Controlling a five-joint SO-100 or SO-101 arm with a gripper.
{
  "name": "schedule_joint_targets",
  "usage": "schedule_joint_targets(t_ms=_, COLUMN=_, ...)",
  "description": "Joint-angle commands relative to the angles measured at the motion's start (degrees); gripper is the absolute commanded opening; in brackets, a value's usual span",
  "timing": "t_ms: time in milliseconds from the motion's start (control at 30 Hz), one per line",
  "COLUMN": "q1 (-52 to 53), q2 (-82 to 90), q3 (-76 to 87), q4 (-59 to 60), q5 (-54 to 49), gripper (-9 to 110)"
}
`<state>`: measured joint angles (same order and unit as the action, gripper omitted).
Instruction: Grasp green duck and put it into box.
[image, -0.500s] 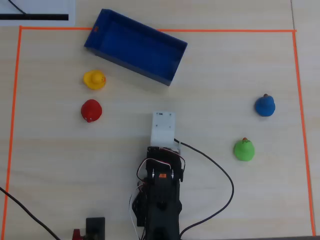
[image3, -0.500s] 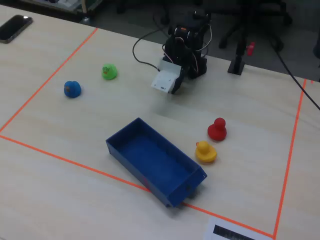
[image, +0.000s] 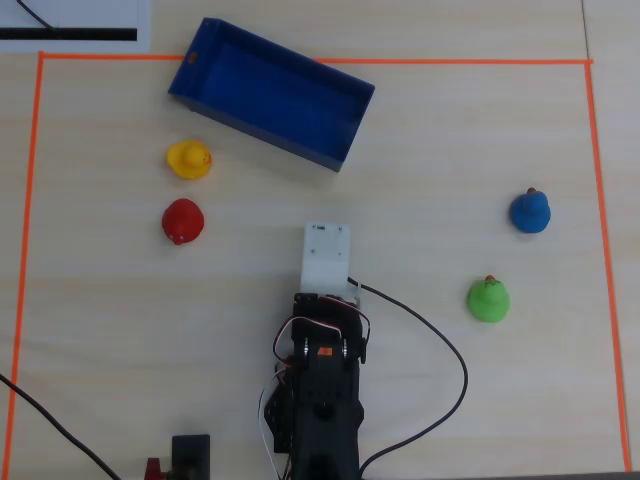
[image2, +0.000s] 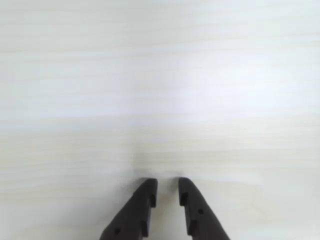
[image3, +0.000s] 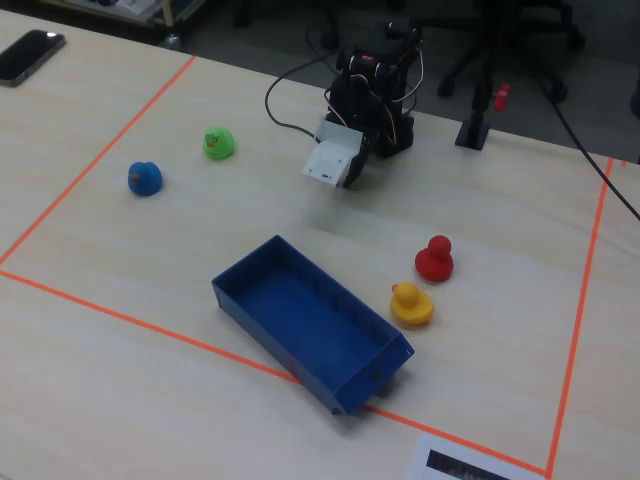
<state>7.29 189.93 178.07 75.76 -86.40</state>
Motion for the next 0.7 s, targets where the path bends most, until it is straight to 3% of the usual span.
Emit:
schedule_joint_targets(t_ms=0, q1=-0.44, q2=-0.26, q3=0.18, q4=0.62, q5=-0.18, gripper=0)
schedule_joint_targets(t_ms=467, q1=-0.35, q2=-1.76, q3=-0.26, q4=-4.04, q5=5.1, gripper=0)
schedule_joint_targets(t_ms=667, q1=9.32, q2=-26.89, q3=-21.09, q4=-15.12, q5=10.28, gripper=1)
